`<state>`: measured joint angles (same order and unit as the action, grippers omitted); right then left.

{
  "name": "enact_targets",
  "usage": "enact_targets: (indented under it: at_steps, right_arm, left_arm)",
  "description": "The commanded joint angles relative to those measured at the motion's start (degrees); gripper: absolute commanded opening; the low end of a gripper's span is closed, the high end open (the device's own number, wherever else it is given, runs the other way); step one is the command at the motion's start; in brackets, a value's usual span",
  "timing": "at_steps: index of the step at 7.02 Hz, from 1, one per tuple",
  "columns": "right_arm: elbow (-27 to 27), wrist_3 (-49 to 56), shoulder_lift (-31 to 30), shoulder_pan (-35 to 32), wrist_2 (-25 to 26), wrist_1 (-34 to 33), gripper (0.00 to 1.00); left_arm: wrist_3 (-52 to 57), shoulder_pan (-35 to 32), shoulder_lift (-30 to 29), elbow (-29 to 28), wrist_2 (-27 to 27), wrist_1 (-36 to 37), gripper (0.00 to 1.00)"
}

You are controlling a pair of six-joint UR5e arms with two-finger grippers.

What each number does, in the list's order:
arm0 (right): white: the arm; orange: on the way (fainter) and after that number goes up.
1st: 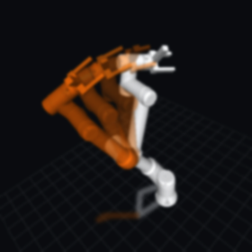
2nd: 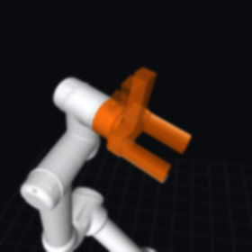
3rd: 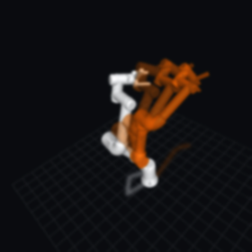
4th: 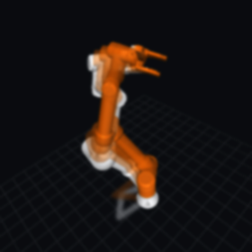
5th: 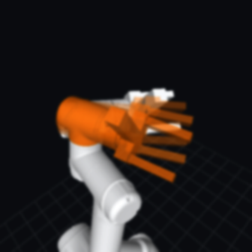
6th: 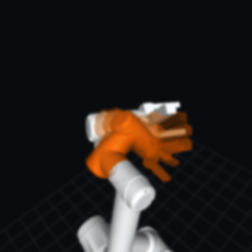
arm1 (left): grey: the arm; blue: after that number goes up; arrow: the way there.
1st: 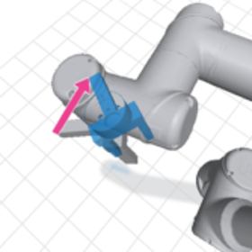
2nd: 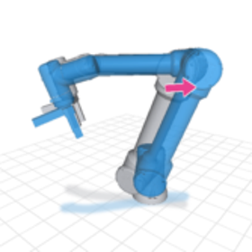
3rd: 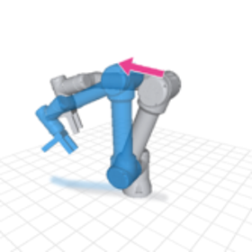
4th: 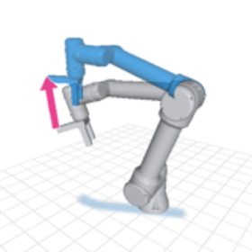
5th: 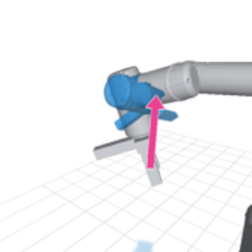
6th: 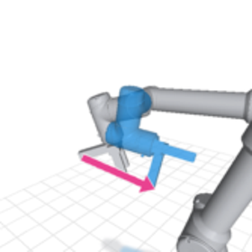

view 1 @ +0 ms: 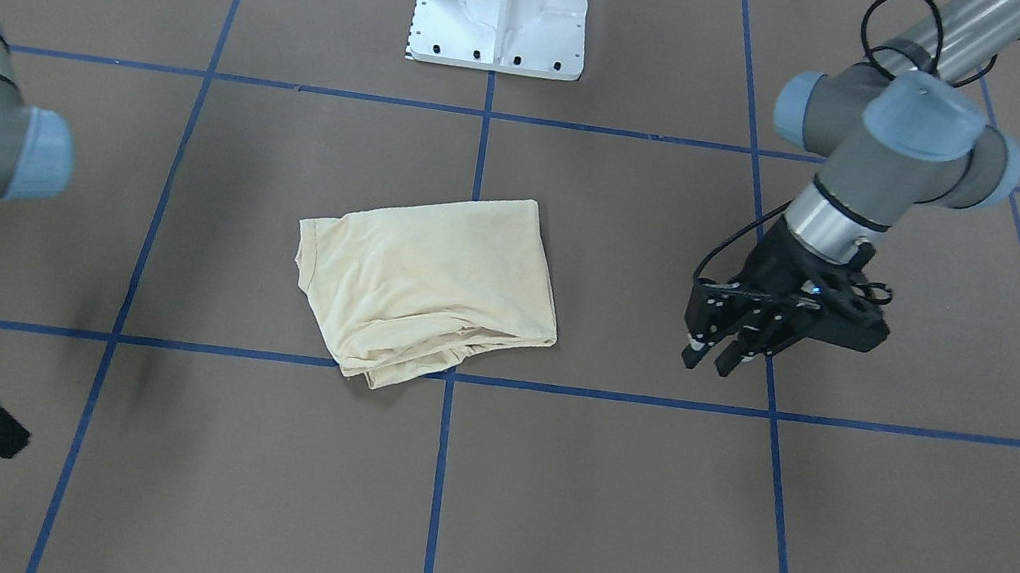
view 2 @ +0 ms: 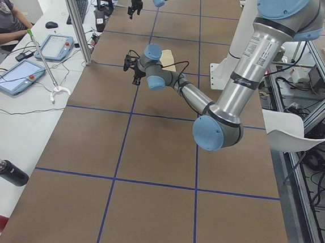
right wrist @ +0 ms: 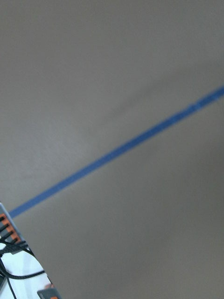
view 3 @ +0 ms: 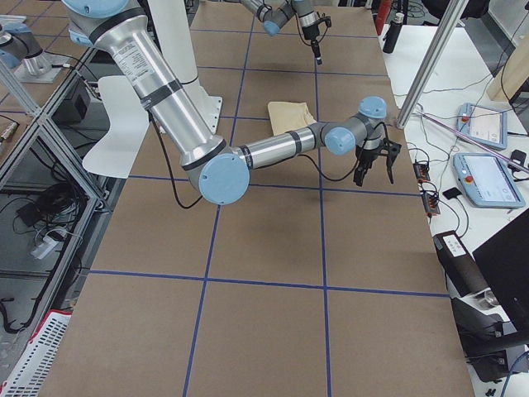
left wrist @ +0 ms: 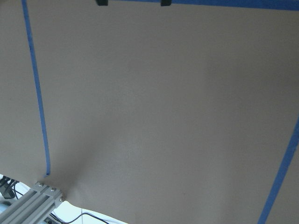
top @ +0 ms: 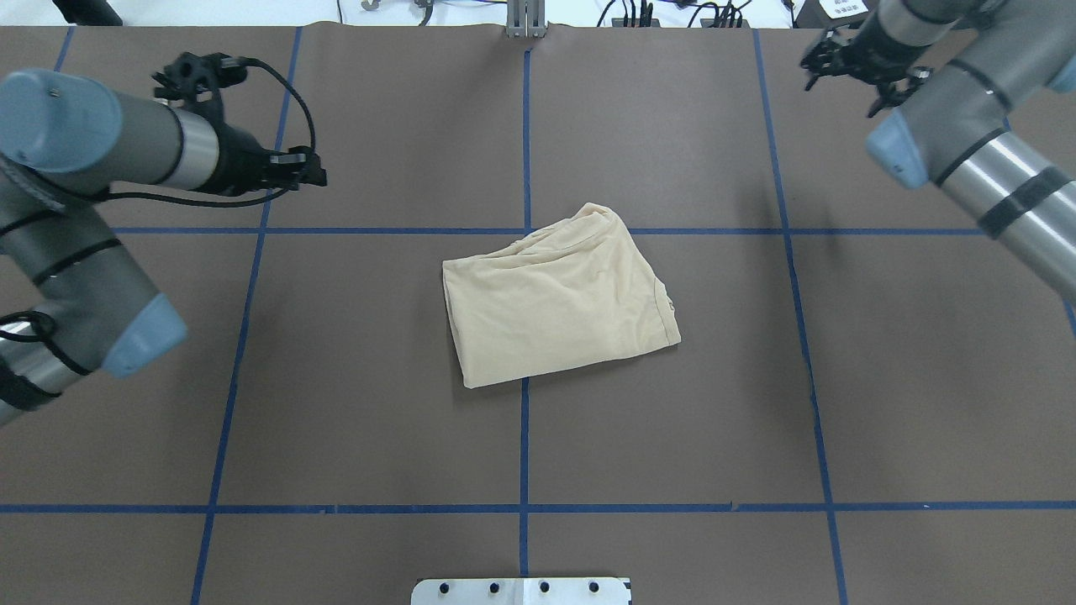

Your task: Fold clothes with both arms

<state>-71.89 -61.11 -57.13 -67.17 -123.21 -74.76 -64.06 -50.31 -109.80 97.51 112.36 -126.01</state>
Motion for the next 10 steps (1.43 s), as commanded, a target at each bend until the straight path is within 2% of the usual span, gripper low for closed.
enact_targets:
  at_steps: [1, 3, 4, 5, 6, 7, 8, 10]
  right_arm:
    - [-2.4, 26.5, -5.9, -14.3, -8.4, -8.0, 1.00]
    - [-7.8, 50.8, -12.9, -23.4, -9.7, -18.4, 1.00]
    - [-7.8, 59.4, -15.7, -26.5, -10.0, -20.8, 1.00]
    - [-10.7, 62.9, -19.5, -29.4, -13.7, -21.3, 1.00]
    - [-16.8, 63.3, -25.1, -29.3, -13.6, -22.0, 1.00]
    - [-19.7, 63.3, -27.7, -28.9, -13.5, -22.0, 1.00]
    - [-20.1, 62.9, -27.8, -26.4, -13.4, -21.9, 1.00]
    - [-20.1, 62.3, -27.2, -23.5, -13.3, -21.6, 1.00]
  left_arm:
    - [21.8, -12.4, 7.8, 8.3, 10.5, 8.8, 0.48]
    - [47.6, -26.9, 12.3, 7.7, 16.7, 16.0, 0.49]
    - [57.4, -32.1, 13.0, 4.6, 19.5, 18.6, 0.50]
    - [63.0, -35.9, 13.1, 0.7, 22.6, 18.8, 0.51]
    - [66.9, -37.9, 13.1, -3.3, 25.1, 18.7, 0.51]
    - [69.0, -38.4, 13.1, -5.3, 25.4, 18.5, 0.56]
    - [68.7, -38.4, 13.1, -5.6, 25.4, 19.0, 0.99]
    - [68.0, -38.5, 13.3, -5.6, 25.4, 19.0, 1.00]
